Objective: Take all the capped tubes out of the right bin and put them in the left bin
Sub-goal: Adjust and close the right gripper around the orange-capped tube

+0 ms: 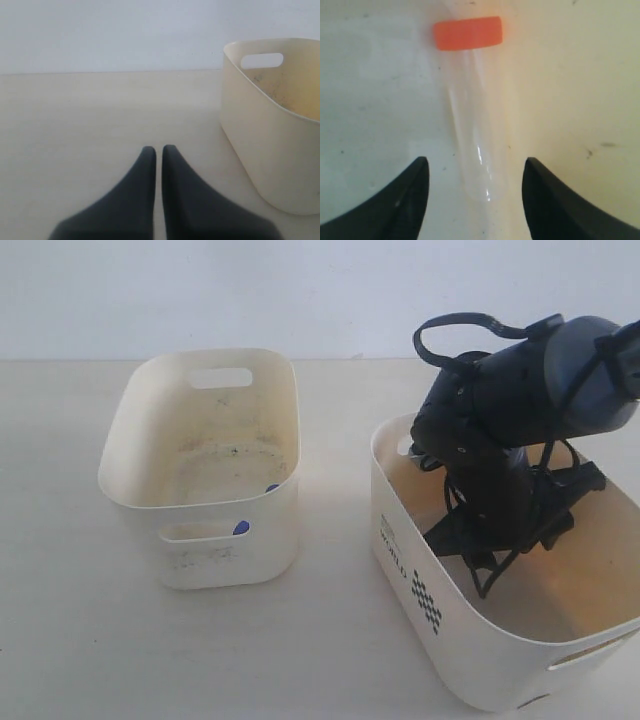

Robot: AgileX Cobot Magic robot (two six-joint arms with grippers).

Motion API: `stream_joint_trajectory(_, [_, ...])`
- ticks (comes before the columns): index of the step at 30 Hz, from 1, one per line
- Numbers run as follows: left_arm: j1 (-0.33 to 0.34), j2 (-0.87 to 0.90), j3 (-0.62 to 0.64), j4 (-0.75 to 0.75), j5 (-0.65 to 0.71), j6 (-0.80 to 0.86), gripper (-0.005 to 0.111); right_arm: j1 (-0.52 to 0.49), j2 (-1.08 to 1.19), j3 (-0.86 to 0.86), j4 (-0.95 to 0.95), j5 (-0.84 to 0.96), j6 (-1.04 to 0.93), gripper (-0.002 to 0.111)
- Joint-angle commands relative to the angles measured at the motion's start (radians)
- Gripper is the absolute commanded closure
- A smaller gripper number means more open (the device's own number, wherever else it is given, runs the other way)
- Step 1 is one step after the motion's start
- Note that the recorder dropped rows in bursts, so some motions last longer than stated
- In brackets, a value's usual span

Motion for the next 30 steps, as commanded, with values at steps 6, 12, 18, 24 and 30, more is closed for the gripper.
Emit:
stream_joint_trajectory(6, [0.000,0.003,-0.004,-0.006,-0.008,-0.009,0.102,0.001,0.074,0.002,0.010,0.005,-0.006,0.055])
stream_joint_trajectory(12, [0.000,0.003,-0.004,-0.006,-0.006,-0.009,0.102,0.001,0.112,0.002,0.008,-0.003,0.001,0.055])
stream_joint_trajectory(18, [0.000,0.003,-0.004,-0.006,-0.004,-0.009,0.102,0.001,0.135,0.002,0.001,-0.001,-0.002,0.055])
stream_joint_trajectory(24, [0.000,0.003,-0.004,-0.006,-0.004,-0.009,0.102,0.001,0.135,0.000,-0.060,0.040,0.005,0.055])
stream_joint_trajectory(30, [0.000,0.003,-0.004,-0.006,-0.004,-0.009,0.102,0.001,0.135,0.000,-0.058,0.028,0.003,0.055])
